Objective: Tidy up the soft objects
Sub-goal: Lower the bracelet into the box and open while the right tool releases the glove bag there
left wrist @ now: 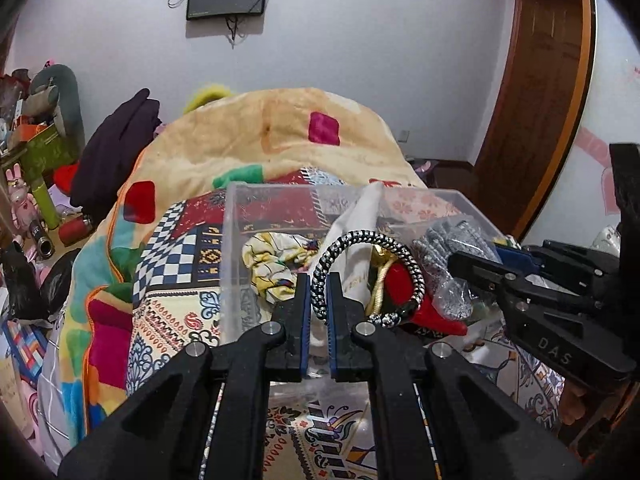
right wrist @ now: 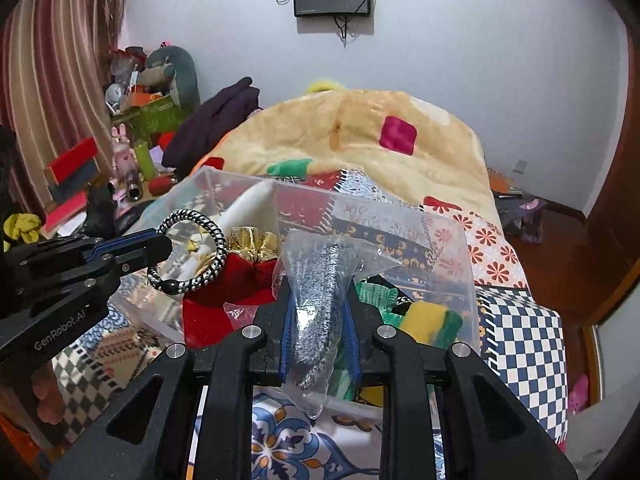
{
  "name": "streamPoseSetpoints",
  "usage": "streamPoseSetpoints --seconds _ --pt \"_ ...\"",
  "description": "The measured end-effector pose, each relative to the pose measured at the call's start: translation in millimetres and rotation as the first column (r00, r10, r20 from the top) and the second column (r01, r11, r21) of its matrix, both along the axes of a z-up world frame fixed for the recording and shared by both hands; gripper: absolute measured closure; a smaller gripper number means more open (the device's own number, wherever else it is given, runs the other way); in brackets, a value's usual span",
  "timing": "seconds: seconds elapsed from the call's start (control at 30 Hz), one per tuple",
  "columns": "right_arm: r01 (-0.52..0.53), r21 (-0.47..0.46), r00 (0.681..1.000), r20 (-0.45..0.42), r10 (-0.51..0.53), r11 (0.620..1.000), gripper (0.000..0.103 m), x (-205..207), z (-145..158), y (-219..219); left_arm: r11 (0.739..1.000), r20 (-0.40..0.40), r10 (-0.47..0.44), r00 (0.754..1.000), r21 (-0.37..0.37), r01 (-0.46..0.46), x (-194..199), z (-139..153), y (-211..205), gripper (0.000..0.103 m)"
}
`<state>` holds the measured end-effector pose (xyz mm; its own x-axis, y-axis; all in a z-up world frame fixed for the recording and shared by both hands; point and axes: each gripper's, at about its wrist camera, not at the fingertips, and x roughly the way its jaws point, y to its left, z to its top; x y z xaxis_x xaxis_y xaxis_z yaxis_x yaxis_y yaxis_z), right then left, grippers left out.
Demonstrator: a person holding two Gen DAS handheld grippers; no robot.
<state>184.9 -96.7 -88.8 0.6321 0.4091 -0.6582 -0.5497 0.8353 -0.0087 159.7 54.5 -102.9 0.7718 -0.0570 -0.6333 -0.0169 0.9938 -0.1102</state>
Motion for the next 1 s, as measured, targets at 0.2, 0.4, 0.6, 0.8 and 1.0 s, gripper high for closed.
streamPoseSetpoints --seconds 0.2,0.4,0.6,0.8,1.0 --pt "0.005 -0.016 1.000 0.002 -0.005 1.000 0.067 -2.6 4.0 -0.6 1.000 0.005 -0.019 1.000 -0.007 0.019 -5.9 3.3 -2.3 0.089" --pt "-0.006 0.041 1.000 0.024 0.006 0.999 0.058 -12.2 23.3 -13.1 0.999 0.057 -0.031 0.998 -0.020 0.033 -22.8 22.4 -0.9 0.081" --pt "-0.026 0.112 0.995 0.099 0.015 0.993 0.057 -33.3 57.0 -27.9 0.998 0.151 -0.051 0.987 -0.019 0.054 -47.0 53.9 -5.8 0.079" --pt "-0.045 0.188 0.984 0.176 0.011 0.981 0.057 -57.1 89.5 -42.7 0.998 0.266 -0.068 0.962 0.018 0.065 -76.4 88.4 -17.9 0.068" --pt "-0.044 0.236 0.971 0.238 -0.014 0.971 0.047 -76.4 106.9 -55.4 0.998 0.361 -0.069 0.930 0.035 0.061 -104.7 113.5 -27.3 0.039"
